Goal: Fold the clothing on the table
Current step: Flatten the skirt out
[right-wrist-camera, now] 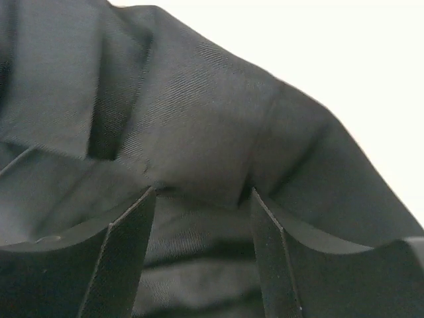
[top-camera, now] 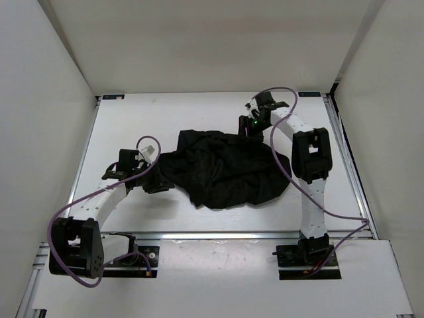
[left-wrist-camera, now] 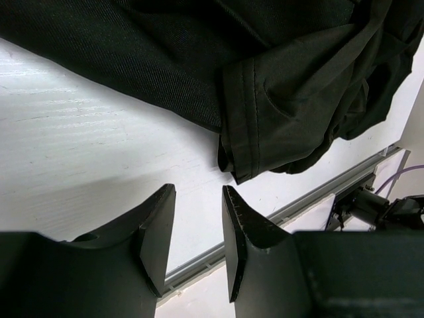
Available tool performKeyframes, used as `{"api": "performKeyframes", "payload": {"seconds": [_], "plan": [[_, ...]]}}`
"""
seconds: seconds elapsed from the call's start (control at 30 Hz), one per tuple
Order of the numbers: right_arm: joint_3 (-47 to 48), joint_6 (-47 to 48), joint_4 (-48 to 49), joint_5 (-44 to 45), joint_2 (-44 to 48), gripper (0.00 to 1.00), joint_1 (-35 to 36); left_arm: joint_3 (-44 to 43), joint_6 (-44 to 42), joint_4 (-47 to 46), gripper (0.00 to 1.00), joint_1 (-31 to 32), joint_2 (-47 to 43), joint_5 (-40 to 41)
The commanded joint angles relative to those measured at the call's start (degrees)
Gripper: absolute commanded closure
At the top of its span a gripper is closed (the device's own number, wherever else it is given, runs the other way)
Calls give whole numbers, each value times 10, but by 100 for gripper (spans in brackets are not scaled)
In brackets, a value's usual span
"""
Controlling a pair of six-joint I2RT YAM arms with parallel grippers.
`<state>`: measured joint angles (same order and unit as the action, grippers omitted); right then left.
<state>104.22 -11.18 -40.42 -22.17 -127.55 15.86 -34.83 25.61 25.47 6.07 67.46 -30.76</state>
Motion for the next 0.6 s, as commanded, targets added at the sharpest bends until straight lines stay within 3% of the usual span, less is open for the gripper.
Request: {"api": "performKeyframes", "payload": {"seconds": [0.0,0.03,0.07,0.1,0.23,0.4,0.57], "plan": [[42,7,-18,-22,-42,45,4,4,1,0,55,-4,-1,-13],[58,3,-27,-18,-49,51,8,3,-1,2,55,-4,2,-14],[64,5,-33,-19,-61,79,9,1,3,2,55,-5,1,-15],[78,4,-42,-4,-63,100,8,5,1,1,55,-6,0,-15],[108,2,-51,-2,-18,100,17,10,6,0,56,-9,-3,-16],[101,27,-44,-26,155,100,46,14,10,-8,56,-6,5,-16],[-82,66,-54,-22,352,100,115,13,10,-12,57,-4,18,-21]]}}
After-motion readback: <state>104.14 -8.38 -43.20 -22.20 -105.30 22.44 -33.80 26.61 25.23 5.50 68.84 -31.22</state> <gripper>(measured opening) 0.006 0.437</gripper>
